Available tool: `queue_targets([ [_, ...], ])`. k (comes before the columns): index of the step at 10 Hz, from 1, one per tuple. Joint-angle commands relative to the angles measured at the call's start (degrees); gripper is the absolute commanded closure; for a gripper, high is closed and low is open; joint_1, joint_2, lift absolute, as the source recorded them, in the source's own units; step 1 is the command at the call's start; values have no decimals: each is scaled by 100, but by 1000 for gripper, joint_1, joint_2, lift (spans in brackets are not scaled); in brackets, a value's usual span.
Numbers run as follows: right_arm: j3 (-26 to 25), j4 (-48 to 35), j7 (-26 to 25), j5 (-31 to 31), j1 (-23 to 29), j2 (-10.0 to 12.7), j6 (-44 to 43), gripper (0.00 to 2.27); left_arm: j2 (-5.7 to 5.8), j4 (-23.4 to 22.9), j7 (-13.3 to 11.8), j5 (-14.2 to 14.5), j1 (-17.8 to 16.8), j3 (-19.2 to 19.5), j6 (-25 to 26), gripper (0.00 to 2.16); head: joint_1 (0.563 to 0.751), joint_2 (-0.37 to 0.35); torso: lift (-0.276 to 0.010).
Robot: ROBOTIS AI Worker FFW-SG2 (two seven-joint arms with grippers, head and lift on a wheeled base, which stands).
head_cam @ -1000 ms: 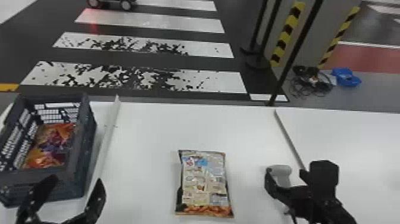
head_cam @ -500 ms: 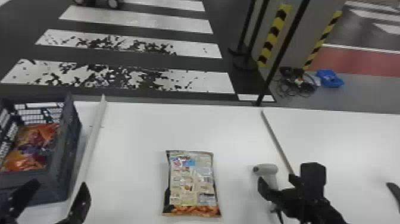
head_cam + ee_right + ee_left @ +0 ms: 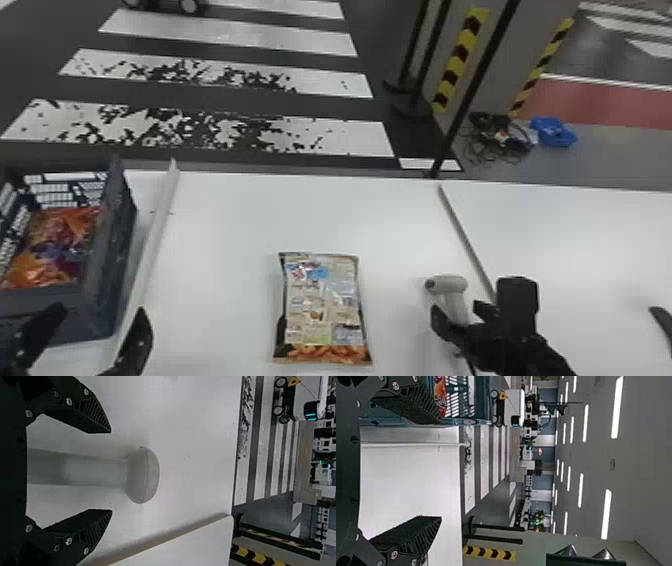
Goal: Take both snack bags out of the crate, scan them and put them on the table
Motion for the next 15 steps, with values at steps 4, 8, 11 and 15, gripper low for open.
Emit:
queue_targets([
  [4, -43, 58, -147, 21, -107, 0, 212, 2108, -7, 13, 0, 3, -12, 0, 0, 147, 695, -207, -93],
  [8, -123, -276, -279, -120, -1, 53, 352, 2250, -7, 31, 0, 3, -21, 0, 0, 147, 695, -222, -93],
  [11, -43, -1234, -287, -331, 262, 211, 1354, 2250, -7, 31, 0, 3, -21, 0, -18, 147, 695, -210, -93],
  [15, 291, -2122, -287, -454, 552, 405, 2690, 2250, -7, 22, 0, 3, -56, -26, -18, 147, 695, -143, -93],
])
